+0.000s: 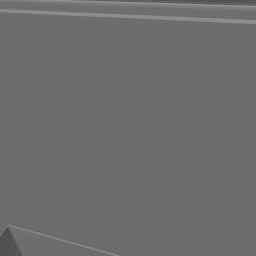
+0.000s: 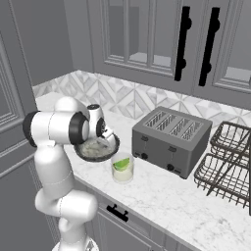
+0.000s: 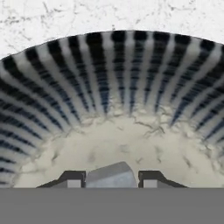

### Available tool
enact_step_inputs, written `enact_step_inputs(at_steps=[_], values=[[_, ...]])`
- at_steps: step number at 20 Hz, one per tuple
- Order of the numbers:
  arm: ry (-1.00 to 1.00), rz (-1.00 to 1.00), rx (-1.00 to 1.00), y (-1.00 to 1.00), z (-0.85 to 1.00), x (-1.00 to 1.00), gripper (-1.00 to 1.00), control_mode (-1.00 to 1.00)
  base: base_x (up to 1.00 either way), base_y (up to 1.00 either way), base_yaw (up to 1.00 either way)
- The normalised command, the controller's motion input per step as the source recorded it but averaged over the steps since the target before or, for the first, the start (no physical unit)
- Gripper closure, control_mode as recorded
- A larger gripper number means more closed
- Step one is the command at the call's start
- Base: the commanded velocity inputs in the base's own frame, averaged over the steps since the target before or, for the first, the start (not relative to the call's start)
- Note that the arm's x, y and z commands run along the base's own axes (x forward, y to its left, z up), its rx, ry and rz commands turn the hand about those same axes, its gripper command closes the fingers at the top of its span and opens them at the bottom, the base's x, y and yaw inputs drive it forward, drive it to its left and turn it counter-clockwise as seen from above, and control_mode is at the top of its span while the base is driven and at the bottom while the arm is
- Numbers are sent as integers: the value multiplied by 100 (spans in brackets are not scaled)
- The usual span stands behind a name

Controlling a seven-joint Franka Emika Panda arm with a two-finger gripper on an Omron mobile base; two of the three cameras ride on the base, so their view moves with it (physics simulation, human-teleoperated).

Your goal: Grab a lemon wedge from the fridge and one ice cube from the ice bowl, and put them in the glass of lemonade.

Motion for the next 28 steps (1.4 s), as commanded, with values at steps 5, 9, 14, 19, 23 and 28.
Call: enact_step_inputs(at_steps=[5, 9, 14, 19, 23, 28], values=[[-1, -5, 0, 0, 4, -5, 100, -100, 0, 0, 0], [-26, -3, 0, -9, 76, -69, 100, -100, 0, 0, 0], [-42, -11, 4, -62, 100, -100, 100, -100, 0, 0, 0], [-24, -19, 7, -73, 100, -100, 100, -100, 0, 0, 0], [-2, -28, 9, -69, 83, -100, 100, -100, 0, 0, 0], [3, -25, 14, -66, 20, -88, 100, -100, 0, 0, 0]])
